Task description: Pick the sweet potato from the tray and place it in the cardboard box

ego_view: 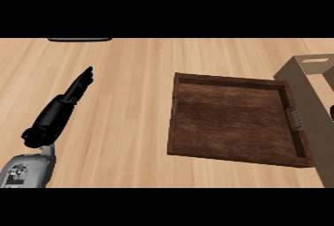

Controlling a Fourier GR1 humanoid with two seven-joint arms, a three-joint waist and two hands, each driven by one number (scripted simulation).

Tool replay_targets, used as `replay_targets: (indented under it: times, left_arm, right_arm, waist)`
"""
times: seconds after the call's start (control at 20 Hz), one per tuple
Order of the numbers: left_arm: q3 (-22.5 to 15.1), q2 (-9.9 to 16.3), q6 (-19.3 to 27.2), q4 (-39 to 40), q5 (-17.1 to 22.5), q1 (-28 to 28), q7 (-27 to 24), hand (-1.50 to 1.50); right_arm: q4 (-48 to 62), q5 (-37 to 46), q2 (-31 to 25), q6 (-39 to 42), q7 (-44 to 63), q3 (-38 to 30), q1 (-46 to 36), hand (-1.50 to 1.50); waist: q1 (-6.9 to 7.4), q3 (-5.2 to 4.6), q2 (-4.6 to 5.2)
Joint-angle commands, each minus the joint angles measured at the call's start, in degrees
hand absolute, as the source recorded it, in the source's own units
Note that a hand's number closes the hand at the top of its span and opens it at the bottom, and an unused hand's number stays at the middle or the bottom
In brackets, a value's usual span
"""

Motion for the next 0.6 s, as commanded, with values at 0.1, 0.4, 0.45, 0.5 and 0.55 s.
replay_targets:
  times: [0.1, 0.4, 0.45, 0.5, 0.55]
  left_arm:
    - [0.7, 0.0, -0.2, -0.9, 0.9, 1.5, 0.2, 0.0]
    - [0.8, 0.2, -0.7, 1.4, 0.1, 0.8, -2.1, 0.0]
    - [-0.8, -1.5, 1.3, 2.6, -1.9, -3.1, 0.2, 0.0]
    - [2.2, 1.9, -2.0, 2.2, 0.9, 0.1, -2.5, 0.0]
    - [-0.1, -0.6, -0.2, 1.8, -1.0, -1.6, 0.0, 0.0]
  right_arm:
    - [-3.1, -14.2, 4.2, -11.8, -2.7, -16.7, -5.0, -1.5]
    - [-2.7, -22.1, 4.1, -15.0, -5.0, -25.8, 0.4, -1.5]
    - [-1.2, -23.8, 3.0, -14.7, -7.0, -27.1, 0.3, -1.5]
    - [-0.4, -25.2, 0.2, -13.9, -8.4, -29.0, 1.7, -1.5]
    - [-1.4, -25.1, 2.5, -15.4, -10.3, -28.4, 4.9, -1.5]
  waist:
    - [-0.61, 0.12, -0.55]
    - [-0.52, -0.08, 0.11]
    - [-0.75, -0.04, 0.24]
    - [-0.25, -0.05, 0.2]
    - [-0.23, -0.06, 0.17]
